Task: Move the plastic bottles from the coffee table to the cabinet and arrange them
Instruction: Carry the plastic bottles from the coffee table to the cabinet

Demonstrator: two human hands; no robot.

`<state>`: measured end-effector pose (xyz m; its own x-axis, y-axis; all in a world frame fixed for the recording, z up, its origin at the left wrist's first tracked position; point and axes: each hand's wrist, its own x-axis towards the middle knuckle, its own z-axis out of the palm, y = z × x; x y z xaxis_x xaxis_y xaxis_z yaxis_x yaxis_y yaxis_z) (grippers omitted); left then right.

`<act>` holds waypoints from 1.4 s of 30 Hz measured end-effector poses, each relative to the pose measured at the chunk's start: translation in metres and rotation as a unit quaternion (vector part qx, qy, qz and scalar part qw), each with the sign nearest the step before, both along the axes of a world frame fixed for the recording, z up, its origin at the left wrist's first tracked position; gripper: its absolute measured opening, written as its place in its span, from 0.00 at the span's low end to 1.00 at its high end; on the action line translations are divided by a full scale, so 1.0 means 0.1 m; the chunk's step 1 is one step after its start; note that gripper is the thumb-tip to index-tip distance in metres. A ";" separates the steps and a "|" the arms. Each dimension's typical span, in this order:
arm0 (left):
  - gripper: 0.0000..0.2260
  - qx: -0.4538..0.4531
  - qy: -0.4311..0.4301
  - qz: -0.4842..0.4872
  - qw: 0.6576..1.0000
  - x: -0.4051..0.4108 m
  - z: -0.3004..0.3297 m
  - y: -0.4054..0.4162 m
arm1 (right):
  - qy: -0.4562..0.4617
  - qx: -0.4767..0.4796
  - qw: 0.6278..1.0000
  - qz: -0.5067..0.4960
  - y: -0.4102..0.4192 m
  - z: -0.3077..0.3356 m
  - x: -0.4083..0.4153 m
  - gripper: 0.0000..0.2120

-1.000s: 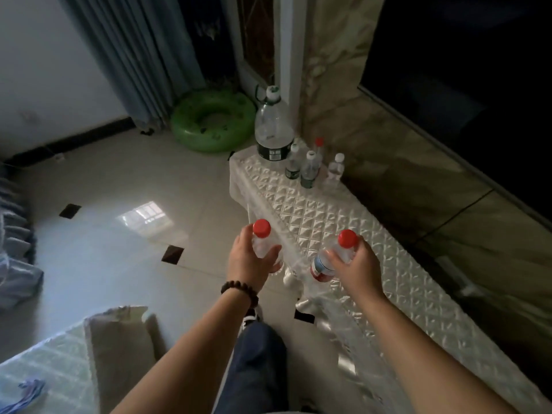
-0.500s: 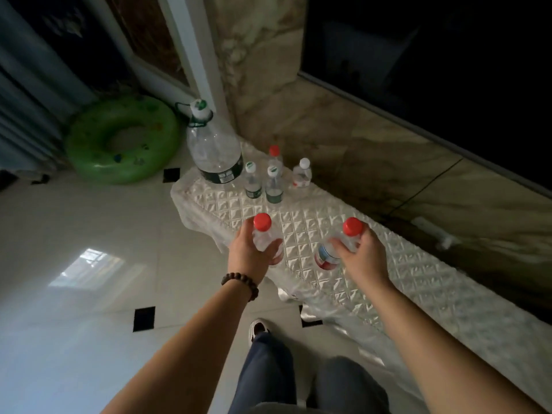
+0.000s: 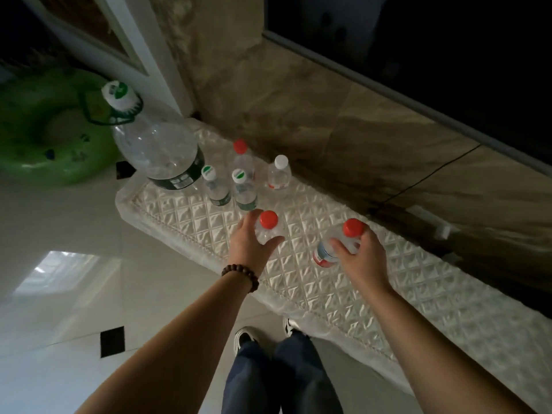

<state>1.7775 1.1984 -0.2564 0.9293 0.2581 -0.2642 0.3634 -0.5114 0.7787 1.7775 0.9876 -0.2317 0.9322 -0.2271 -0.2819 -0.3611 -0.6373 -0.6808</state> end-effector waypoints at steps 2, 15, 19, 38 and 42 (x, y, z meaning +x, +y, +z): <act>0.28 0.000 -0.002 0.001 1.000 0.19 -0.21 -0.07 | -0.003 -0.001 1.000 0.009 0.02 -0.22 0.23 0.25; 0.27 0.006 -0.015 0.051 0.999 0.62 -0.98 -0.21 | -0.064 0.016 0.995 0.080 0.40 -0.98 1.12 0.24; 0.27 0.020 -0.024 0.048 0.998 0.62 -0.98 -0.20 | -0.044 0.024 0.993 0.104 0.49 -1.08 1.19 0.25; 0.40 0.243 0.030 -0.050 0.968 0.17 -0.20 -0.16 | -0.032 -0.101 0.969 0.223 0.23 -0.32 0.87 0.35; 0.35 0.280 0.042 -0.033 0.958 -0.10 0.30 -0.13 | -0.074 -0.175 0.938 0.290 0.16 0.17 0.68 0.35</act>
